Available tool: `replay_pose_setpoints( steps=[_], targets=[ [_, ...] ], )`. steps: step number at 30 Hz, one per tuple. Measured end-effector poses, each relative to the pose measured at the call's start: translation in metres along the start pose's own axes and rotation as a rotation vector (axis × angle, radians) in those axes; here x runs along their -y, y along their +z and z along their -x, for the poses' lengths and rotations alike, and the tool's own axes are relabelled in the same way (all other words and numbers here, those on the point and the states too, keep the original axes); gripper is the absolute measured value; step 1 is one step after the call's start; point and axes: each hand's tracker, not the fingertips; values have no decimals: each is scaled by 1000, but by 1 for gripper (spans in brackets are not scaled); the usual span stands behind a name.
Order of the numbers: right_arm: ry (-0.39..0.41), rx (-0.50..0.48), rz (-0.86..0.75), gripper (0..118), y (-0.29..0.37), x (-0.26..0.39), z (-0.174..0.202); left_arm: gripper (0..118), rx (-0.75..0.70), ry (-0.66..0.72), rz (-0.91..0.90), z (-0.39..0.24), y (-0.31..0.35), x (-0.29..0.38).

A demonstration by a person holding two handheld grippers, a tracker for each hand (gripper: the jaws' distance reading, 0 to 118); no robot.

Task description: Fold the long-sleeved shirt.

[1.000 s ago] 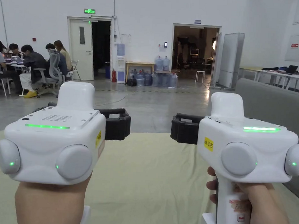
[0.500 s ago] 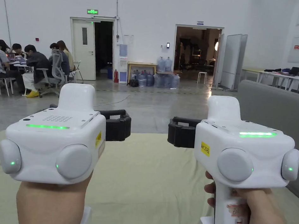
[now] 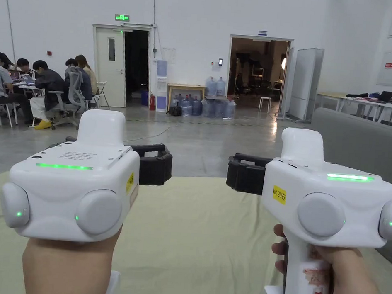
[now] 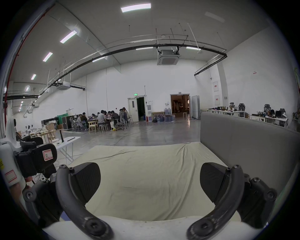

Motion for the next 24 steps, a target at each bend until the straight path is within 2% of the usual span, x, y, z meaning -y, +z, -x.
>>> replay_pose_setpoints(
  steps=[10, 24],
  targets=[
    [30, -1, 7, 118, -3, 1, 8, 118, 24, 29, 9, 4, 0, 0],
    [34, -18, 5, 118, -4, 0, 11, 118, 8, 14, 3, 4, -1, -2]
  ],
)
